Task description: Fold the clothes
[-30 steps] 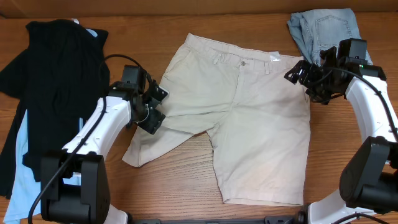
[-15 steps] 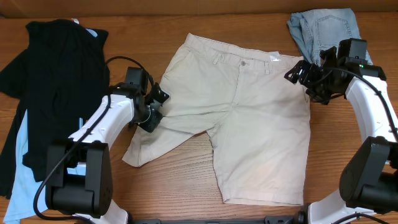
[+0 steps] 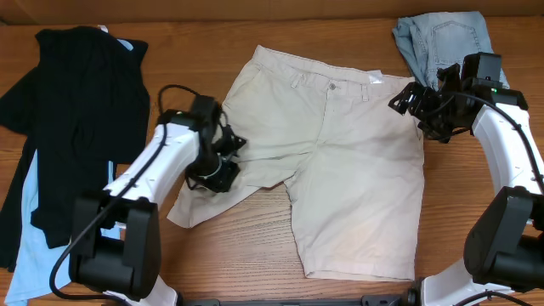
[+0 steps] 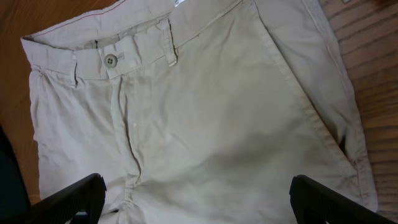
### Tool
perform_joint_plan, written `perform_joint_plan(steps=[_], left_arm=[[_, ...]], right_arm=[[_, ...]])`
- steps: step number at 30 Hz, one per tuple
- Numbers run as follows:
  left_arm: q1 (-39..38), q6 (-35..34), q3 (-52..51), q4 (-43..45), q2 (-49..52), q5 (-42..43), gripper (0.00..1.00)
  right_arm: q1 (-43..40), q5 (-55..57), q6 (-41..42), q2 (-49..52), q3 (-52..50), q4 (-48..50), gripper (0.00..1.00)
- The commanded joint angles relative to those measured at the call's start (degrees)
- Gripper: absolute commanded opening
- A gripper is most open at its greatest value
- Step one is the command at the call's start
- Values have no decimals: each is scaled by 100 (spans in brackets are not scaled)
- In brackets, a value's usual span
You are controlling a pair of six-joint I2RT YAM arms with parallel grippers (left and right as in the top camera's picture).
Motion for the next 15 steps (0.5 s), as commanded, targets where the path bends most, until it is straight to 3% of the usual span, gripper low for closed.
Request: perform_joint_plan(steps=[1, 15], left_arm=[[-461, -599, 306, -424, 50, 376, 4], [-2052, -1200, 315, -1012, 50, 1316, 4]], right_arm=[[7, 33, -33, -131, 92, 15, 98], [7, 37, -37, -131, 92, -90, 99]])
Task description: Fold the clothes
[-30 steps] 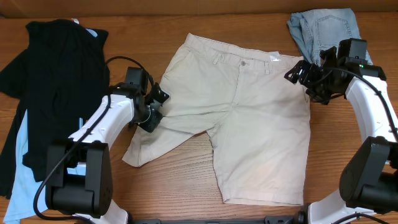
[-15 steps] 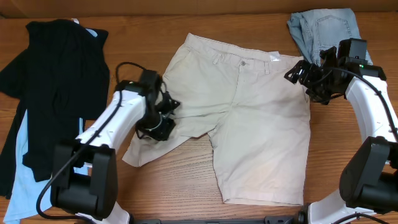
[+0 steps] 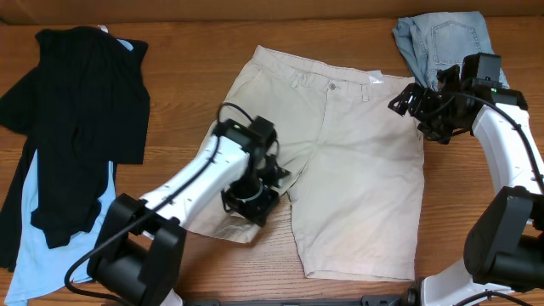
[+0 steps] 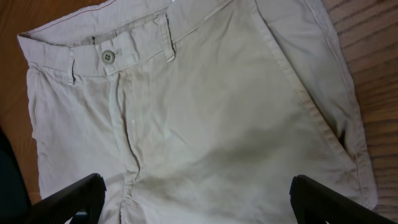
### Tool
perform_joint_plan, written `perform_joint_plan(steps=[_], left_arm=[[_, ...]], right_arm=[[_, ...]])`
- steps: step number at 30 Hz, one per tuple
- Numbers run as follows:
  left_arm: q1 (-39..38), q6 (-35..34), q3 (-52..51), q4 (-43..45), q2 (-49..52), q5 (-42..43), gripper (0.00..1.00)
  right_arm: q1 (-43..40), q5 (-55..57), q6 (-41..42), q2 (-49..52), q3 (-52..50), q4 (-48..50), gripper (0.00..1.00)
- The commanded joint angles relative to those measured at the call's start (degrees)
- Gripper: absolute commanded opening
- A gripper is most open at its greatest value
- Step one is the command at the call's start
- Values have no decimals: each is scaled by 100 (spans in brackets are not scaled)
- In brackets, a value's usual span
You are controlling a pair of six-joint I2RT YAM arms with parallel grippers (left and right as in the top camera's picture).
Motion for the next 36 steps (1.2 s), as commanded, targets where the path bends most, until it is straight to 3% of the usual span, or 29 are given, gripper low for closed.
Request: perform_joint_plan(steps=[1, 4, 5, 6, 7, 10, 13, 20, 29, 32, 36], left_arm=[[-356, -356, 116, 4, 50, 599, 4], [-717, -404, 116, 4, 52, 680, 8], [-811, -404, 116, 4, 52, 669, 27], [-885, -404, 116, 9, 52, 673, 66], [-955, -404, 116, 33, 52, 671, 100], [-1025, -474, 116, 151, 52, 645, 100], [-914, -975, 122, 332, 52, 376, 100], [31, -1606, 461, 752, 52, 0, 100], [1126, -1126, 511, 2592, 328, -369, 100], [1239, -1128, 511, 2922, 649, -398, 100], [1270, -1130, 511, 2955, 1250, -407, 91]], right_arm=[[7, 37, -35, -131, 92, 2, 99], [7, 37, -35, -131, 92, 2, 99], [7, 37, -35, -131, 92, 0, 99], [7, 37, -35, -131, 92, -2, 99], [7, 37, -35, -131, 92, -2, 99], [7, 35, -33, -131, 92, -7, 99], [7, 35, -33, -131, 92, -33, 99], [7, 37, -35, -131, 92, -61, 99], [15, 39, -35, -131, 92, -59, 99], [24, 57, -35, -129, 92, -68, 99], [24, 103, -33, -129, 92, -127, 99]])
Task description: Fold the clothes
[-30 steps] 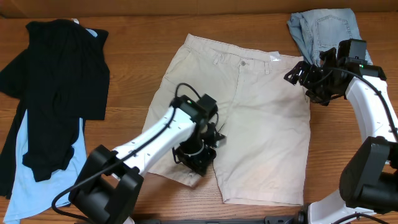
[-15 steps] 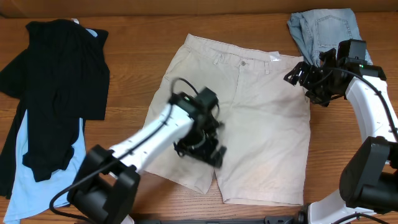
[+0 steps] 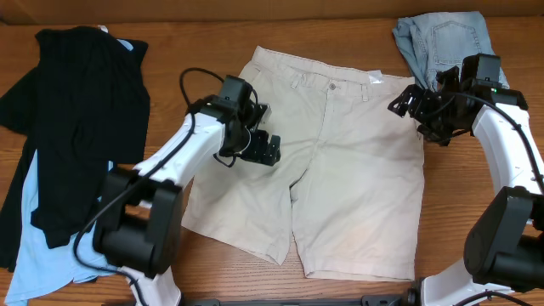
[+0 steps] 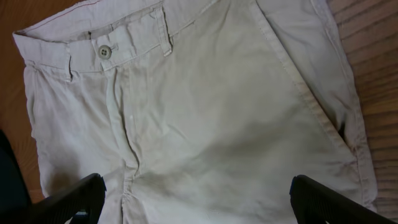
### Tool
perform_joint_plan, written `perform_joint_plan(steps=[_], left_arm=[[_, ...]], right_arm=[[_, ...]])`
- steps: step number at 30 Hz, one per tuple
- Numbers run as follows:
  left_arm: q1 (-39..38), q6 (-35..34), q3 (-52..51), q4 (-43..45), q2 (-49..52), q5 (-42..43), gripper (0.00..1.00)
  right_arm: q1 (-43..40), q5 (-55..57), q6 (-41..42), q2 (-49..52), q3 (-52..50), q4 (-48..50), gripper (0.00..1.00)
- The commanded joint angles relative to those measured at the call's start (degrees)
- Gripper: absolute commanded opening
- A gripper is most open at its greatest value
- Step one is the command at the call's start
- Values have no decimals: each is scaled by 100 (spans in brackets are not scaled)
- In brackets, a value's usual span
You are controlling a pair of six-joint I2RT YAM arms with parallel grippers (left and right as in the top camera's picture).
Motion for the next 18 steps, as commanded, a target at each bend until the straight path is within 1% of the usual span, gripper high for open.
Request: perform_joint_plan(steps=[1, 6, 10, 13, 15, 18], left_arm=[[24, 92, 72, -15, 551, -92, 90], [24, -96, 72, 7, 730, -745, 91], [31, -96, 72, 352, 734, -1353, 96], [85, -98, 72, 686, 745, -1849, 97], [168, -92, 72, 887, 800, -2035, 97], [417, -92, 76, 1165, 964, -2055, 97]], right_arm=[[24, 120, -35, -129, 92, -42, 99], [24, 249, -35, -129, 92, -114, 99], [24, 249, -35, -129, 92, -153, 99], [39, 249, -35, -129, 92, -179, 98], [61, 251, -35, -129, 92, -203, 98], [87, 299, -33, -129, 90, -289, 98]])
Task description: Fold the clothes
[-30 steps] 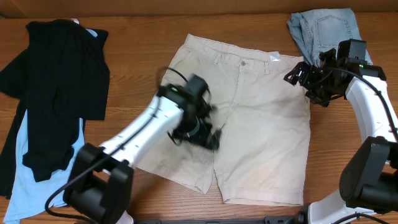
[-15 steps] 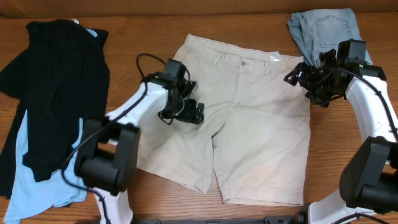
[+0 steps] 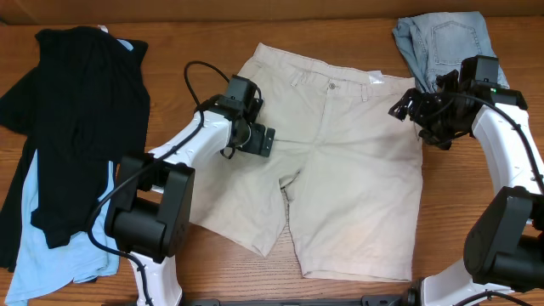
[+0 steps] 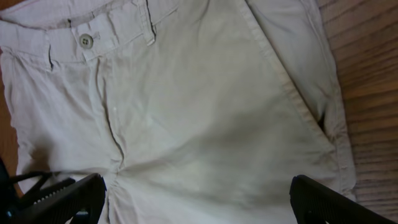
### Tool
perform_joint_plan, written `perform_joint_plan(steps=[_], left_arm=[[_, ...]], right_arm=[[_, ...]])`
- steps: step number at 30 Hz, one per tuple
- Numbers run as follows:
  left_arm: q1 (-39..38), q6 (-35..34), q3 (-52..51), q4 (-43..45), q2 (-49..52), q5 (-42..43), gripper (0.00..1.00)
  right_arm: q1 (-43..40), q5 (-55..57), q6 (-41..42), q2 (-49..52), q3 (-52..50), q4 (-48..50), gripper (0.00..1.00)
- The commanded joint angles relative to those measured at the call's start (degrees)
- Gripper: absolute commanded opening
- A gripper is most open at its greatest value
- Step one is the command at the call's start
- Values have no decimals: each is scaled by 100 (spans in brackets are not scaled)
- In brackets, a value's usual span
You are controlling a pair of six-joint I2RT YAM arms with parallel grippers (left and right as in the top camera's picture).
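Note:
Beige shorts [image 3: 340, 170] lie spread flat in the middle of the table, waistband toward the far edge, button [image 4: 86, 41] facing up. My left gripper [image 3: 255, 138] rests low over the shorts' left hip; its fingers are too small and dark to read. My right gripper [image 3: 410, 106] hovers at the shorts' right side by the waistband. In the right wrist view it [image 4: 199, 202] is open, its fingers [image 4: 323, 196] wide apart over the front of the shorts with nothing between them.
A black garment [image 3: 76, 110] lies over a light blue shirt [image 3: 38, 246] at the left. Folded jeans [image 3: 442, 38] sit at the far right corner behind my right arm. Bare wooden table [image 3: 221, 272] shows along the near edge.
My left gripper has shifted a little toward the waistband on the shorts' left hip. The right wrist view has slid slightly across the shorts. The shorts lie much as before.
The shorts' left leg was first bunched up with my left gripper at its outer edge. Then that gripper was near the crotch, the leg still folded. Later the leg lay spread flat with the gripper up by the left hip, where it remains. My right gripper stayed open.

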Motion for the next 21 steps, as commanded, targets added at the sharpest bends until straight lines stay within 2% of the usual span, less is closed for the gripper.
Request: perform_joint_plan(steps=[1, 5, 9, 15, 21], left_arm=[[459, -15, -11, 262, 448, -610, 98], [874, 181, 227, 304, 769, -490, 99], [1211, 492, 942, 31, 931, -348, 100], [1379, 914, 2835, -745, 935, -354, 100], [1233, 951, 4503, -1676, 935, -129, 100]], right_arm=[[68, 120, -33, -129, 90, -57, 98], [179, 138, -31, -129, 85, -79, 98], [348, 140, 39, -129, 83, -59, 94], [855, 393, 417, -129, 81, -46, 93], [1333, 826, 813, -129, 83, 179, 94]])
